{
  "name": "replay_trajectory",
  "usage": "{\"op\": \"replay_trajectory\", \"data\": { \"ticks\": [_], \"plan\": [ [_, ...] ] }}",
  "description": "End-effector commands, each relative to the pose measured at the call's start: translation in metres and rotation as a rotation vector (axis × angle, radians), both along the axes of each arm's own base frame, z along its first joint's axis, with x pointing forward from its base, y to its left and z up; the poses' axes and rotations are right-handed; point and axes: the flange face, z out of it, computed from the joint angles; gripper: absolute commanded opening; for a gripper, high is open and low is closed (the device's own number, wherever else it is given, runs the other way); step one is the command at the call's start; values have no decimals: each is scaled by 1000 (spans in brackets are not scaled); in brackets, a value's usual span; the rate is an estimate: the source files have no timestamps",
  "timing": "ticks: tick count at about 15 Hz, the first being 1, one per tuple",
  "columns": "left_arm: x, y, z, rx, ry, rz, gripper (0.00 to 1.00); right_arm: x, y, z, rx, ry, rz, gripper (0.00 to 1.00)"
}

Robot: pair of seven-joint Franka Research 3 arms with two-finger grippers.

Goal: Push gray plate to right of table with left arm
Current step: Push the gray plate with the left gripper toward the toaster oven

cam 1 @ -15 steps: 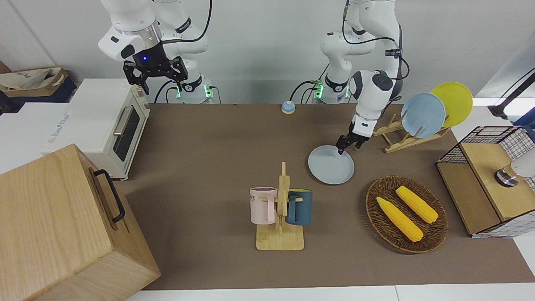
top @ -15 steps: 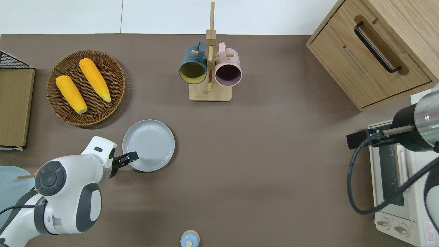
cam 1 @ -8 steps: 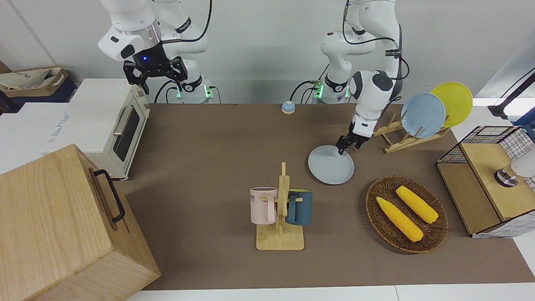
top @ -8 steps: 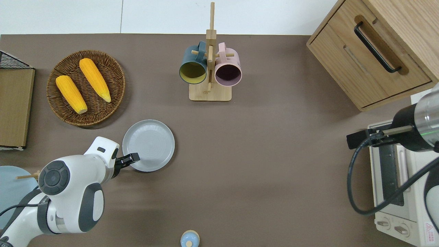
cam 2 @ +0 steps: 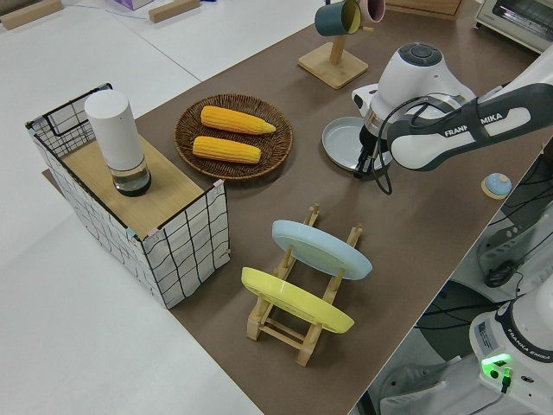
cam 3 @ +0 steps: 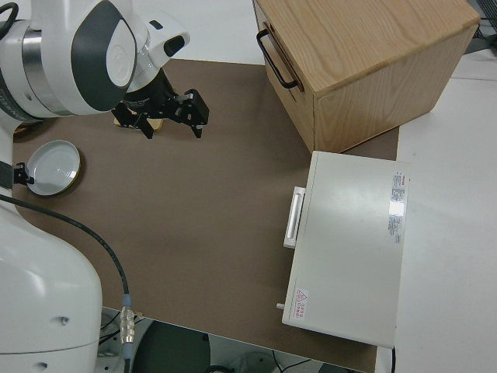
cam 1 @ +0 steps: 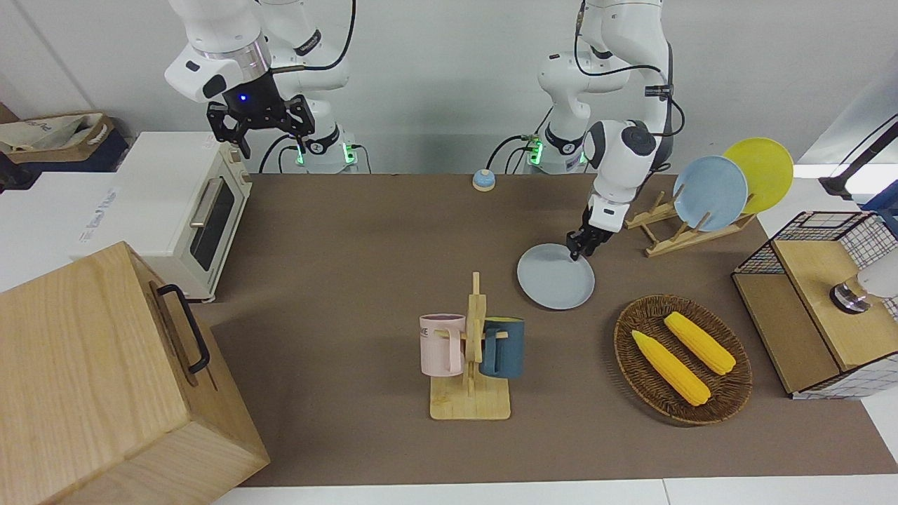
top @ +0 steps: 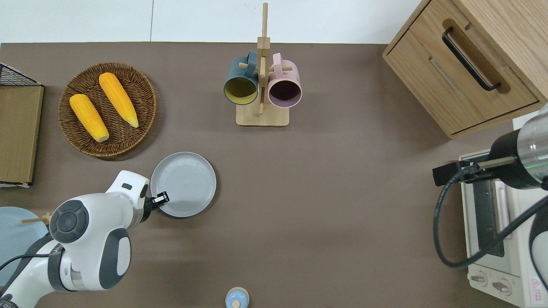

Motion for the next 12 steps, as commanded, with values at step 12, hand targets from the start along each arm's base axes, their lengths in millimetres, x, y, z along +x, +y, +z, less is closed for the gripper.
{"op": "replay_trajectory", "data": {
  "ticks": [12],
  "plan": [
    [-5, -44, -12, -15, 0, 57, 0, -3, -2, 4, 9, 5, -5, 983]
  ]
}}
